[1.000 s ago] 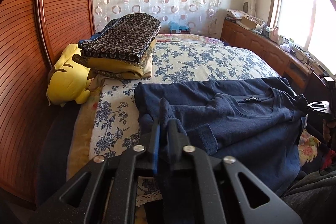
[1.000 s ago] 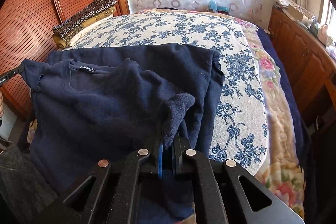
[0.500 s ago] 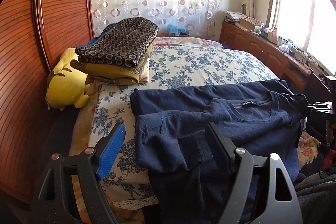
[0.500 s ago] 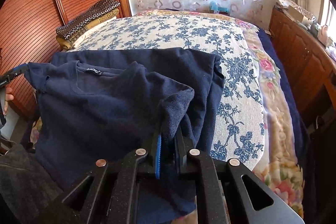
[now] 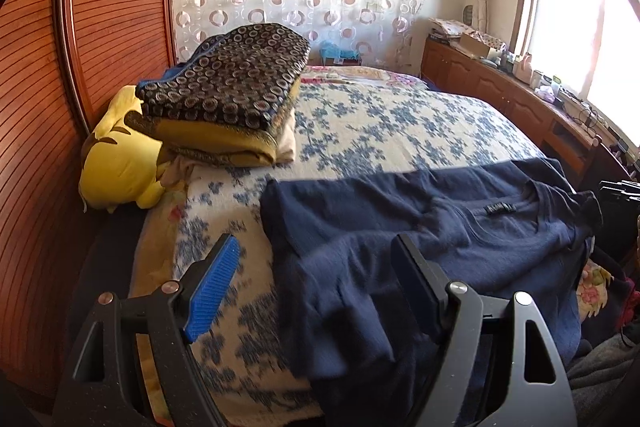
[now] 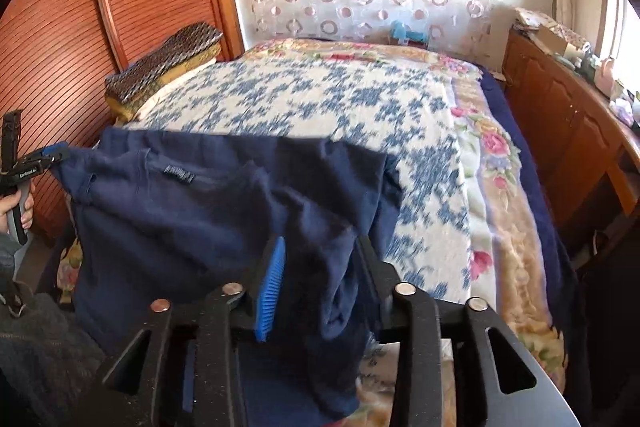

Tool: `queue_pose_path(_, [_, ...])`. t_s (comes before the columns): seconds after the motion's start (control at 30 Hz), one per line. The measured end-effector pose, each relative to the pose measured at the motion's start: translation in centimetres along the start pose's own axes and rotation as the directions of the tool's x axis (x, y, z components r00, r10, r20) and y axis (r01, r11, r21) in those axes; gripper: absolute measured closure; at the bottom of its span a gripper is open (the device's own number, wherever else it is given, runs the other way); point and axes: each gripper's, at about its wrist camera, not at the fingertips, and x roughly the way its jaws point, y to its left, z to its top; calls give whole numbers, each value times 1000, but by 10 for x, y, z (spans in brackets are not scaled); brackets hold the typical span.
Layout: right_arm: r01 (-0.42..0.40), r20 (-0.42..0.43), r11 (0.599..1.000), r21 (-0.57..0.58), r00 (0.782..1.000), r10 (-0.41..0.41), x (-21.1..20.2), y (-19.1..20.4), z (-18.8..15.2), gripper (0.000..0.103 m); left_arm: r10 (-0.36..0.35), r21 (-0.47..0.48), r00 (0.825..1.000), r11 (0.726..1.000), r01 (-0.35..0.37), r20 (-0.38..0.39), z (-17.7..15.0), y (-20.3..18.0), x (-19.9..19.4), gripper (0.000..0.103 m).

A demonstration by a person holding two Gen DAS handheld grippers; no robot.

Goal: Fold small clothes

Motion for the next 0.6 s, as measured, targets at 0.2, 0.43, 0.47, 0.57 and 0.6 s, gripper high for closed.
queue_pose_path(0.2, [21,32,998,51,999,-23,22,-16,17,60,-6,-13,1000,1000,6,11,25,17,17,24])
queue_pose_path(0.43, [37,-9,997,67,999,-36,71,-25,31,53,-43,-45,997,998,41,-56,39,30,51,24])
queue_pose_path(0.47, [45,-20,997,63,999,-44,78,-27,34,53,-49,-48,996,998,46,-70,38,31,57,25])
queue_pose_path(0.57, [71,-47,996,63,997,-68,97,-33,42,53,-53,-48,992,998,48,-112,35,30,69,31])
queue_pose_path(0.6, [75,-54,995,68,996,-72,101,-35,45,52,-51,-47,991,998,45,-127,34,30,73,34])
